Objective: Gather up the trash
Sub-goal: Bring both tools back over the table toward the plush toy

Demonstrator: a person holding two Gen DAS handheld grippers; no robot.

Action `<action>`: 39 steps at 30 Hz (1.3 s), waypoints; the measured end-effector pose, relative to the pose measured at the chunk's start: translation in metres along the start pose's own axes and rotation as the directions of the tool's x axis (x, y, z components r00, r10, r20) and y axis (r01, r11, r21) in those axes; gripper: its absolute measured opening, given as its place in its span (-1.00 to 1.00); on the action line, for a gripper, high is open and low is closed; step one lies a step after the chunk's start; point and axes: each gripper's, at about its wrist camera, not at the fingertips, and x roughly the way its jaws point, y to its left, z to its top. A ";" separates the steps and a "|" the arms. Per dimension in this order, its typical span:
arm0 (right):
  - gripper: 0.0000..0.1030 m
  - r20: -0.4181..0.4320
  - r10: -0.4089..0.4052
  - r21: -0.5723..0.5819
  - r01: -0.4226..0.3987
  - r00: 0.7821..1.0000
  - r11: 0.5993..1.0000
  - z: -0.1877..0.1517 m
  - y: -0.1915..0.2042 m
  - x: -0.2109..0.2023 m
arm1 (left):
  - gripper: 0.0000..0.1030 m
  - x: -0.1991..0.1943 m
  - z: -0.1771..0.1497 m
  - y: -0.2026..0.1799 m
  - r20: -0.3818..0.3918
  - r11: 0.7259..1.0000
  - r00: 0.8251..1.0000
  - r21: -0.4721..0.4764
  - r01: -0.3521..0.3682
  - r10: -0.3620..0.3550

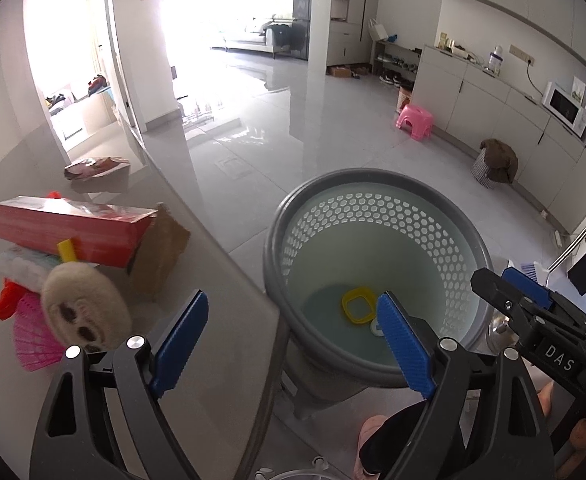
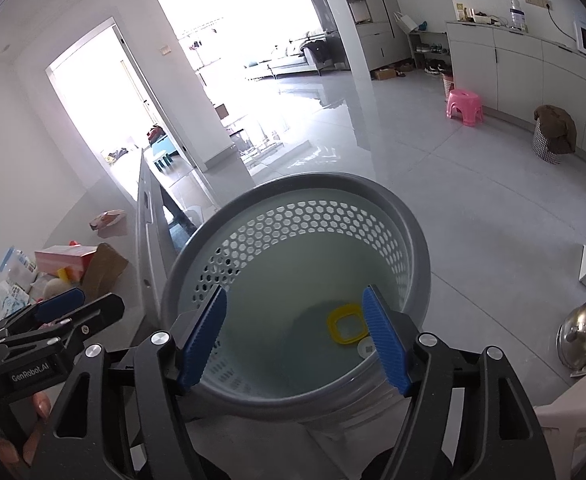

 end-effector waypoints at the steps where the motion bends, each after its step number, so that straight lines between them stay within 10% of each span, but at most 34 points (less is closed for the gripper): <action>1: 0.31 0.001 0.001 -0.003 -0.001 1.000 1.000 -0.001 0.003 -0.002 | 0.64 -0.004 -0.001 0.003 0.005 1.000 1.000 -0.003 0.000 0.000; 39: 0.50 -0.052 0.140 -0.234 -0.148 0.989 0.961 -0.055 0.164 -0.034 | 0.78 -0.124 -0.070 0.156 0.134 0.965 0.972 -0.203 -0.166 0.195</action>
